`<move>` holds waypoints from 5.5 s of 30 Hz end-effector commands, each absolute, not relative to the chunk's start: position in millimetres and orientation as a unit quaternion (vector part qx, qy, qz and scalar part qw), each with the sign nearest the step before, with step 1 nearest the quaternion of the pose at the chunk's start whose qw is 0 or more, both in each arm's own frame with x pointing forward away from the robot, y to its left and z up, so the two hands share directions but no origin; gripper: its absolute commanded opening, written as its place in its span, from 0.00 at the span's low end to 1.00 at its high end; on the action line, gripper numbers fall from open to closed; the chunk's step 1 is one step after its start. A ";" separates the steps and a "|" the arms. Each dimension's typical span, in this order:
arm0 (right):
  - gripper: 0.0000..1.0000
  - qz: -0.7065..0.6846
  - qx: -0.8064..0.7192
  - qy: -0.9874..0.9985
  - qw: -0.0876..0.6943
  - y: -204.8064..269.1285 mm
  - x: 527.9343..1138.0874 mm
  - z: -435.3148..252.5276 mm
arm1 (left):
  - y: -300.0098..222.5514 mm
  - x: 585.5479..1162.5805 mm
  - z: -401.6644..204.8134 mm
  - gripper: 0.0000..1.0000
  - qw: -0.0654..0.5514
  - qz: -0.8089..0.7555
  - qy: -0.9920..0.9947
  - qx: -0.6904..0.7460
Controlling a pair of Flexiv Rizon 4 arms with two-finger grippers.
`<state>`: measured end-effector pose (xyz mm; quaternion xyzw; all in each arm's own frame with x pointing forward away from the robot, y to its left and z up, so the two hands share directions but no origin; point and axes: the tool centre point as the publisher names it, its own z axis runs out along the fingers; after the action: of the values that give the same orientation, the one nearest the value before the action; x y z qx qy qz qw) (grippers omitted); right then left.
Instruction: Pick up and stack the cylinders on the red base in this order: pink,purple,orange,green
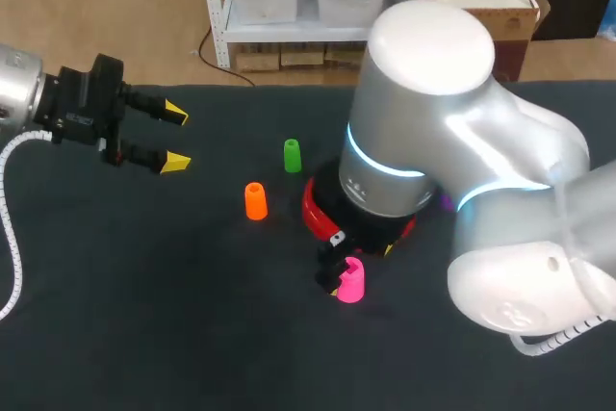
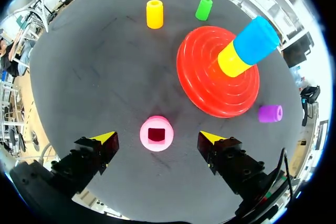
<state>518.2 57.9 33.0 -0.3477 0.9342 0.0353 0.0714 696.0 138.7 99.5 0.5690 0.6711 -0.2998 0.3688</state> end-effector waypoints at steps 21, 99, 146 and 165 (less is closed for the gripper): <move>0.85 0.042 -0.361 0.930 0.056 65.2 528.4 29.2 | 139.7 695.3 99.4 1.00 0.370 -0.300 0.670 0.569; 0.00 0.042 -0.504 0.861 0.053 31.8 681.3 139.8 | 139.7 695.3 99.4 1.00 0.370 -0.300 0.670 0.569; 1.00 0.051 -0.446 0.886 0.116 15.2 660.2 162.1 | 139.7 695.3 99.4 1.00 0.370 -0.300 0.670 0.569; 1.00 0.058 -0.371 0.923 0.082 -47.9 630.0 127.3 | 139.7 695.3 99.4 1.00 0.370 -0.300 0.670 0.569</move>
<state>632.2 -39.1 133.3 -0.3731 0.9242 0.0490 0.0644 696.0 138.7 99.5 0.5690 0.6711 -0.2998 0.3688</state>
